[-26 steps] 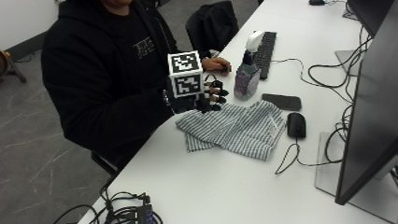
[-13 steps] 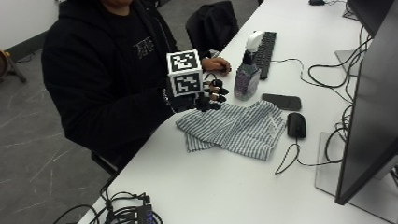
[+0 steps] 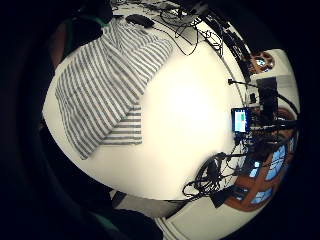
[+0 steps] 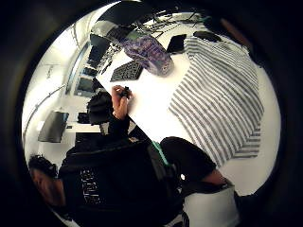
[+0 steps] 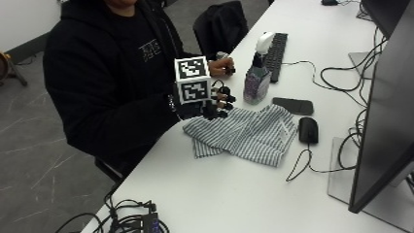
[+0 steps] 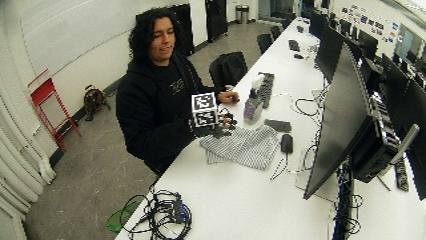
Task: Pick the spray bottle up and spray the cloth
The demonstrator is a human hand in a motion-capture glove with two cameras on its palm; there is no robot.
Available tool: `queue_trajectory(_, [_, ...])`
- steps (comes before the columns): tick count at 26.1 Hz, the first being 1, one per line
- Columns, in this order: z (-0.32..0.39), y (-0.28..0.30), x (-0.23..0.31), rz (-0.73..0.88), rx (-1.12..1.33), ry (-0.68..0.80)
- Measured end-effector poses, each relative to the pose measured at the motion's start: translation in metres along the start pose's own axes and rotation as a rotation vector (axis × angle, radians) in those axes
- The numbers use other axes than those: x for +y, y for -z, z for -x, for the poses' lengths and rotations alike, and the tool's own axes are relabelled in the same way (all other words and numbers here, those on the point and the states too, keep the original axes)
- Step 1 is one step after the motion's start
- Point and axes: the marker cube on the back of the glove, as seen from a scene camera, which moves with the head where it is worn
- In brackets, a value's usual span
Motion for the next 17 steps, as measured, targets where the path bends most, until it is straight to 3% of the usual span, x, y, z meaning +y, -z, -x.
queue_trajectory(17, [-0.0056, 0.0032, 0.0019, 0.006, 0.006, -0.009])
